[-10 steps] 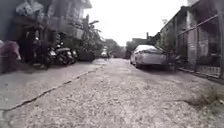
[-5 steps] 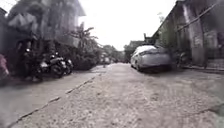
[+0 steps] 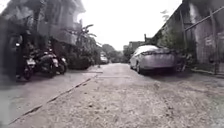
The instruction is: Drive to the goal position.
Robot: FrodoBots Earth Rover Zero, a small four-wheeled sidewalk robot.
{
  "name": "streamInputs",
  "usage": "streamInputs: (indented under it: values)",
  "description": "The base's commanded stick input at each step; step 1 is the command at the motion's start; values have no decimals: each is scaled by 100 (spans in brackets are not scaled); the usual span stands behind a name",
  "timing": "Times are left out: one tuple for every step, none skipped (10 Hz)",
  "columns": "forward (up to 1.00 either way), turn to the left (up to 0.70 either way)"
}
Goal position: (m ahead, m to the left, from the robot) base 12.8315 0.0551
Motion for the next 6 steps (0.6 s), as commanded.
streamInputs:
  values:
    - [100,0]
    - [100,0]
    - [100,0]
    - [100,0]
    - [100,0]
    - [100,0]
